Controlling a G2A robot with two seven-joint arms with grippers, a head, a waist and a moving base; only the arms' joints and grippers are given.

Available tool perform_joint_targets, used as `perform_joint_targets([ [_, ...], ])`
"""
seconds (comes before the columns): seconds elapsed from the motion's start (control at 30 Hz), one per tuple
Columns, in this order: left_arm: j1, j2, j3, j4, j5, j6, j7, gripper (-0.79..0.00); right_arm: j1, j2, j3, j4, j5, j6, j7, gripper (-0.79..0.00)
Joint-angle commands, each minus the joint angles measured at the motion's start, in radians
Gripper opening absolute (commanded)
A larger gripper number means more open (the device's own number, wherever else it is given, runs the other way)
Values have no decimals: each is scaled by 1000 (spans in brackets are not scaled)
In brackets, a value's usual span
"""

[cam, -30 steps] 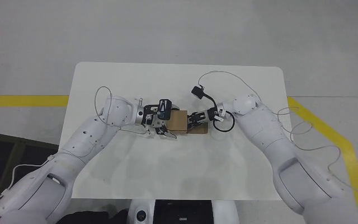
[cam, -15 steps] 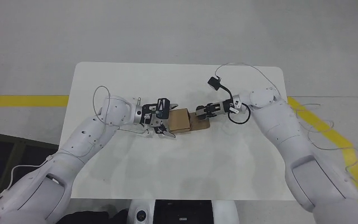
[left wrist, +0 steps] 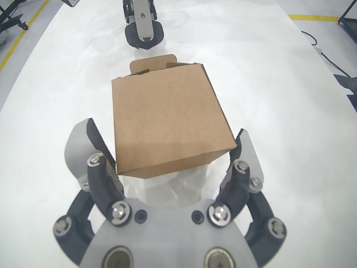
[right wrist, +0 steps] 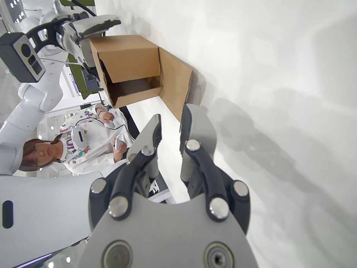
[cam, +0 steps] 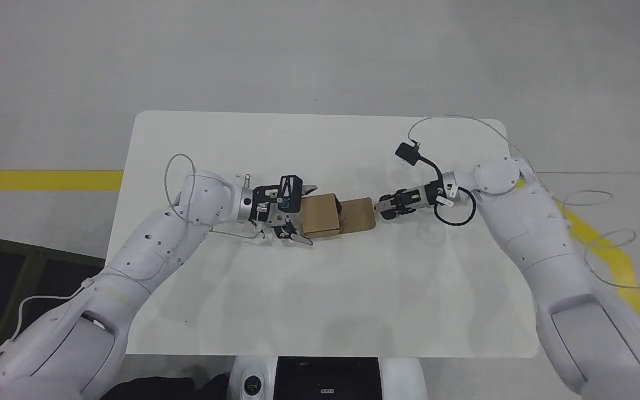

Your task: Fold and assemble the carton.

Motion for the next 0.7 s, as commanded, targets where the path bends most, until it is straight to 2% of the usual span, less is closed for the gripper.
perform_joint_targets([
  [0.0, 0, -1, 1, -2, -2, 0, 0, 0, -23, 10, 11, -37, -14, 16, -9, -548],
  [0.33, -4, -1, 2, 2, 1, 0, -2, 0, -96, 25, 11, -151, -26, 59, -11, -557],
  [0.67, -5, -3, 2, 2, 1, 0, -4, 0, -89, 8, -27, -129, -21, 74, -38, -536],
])
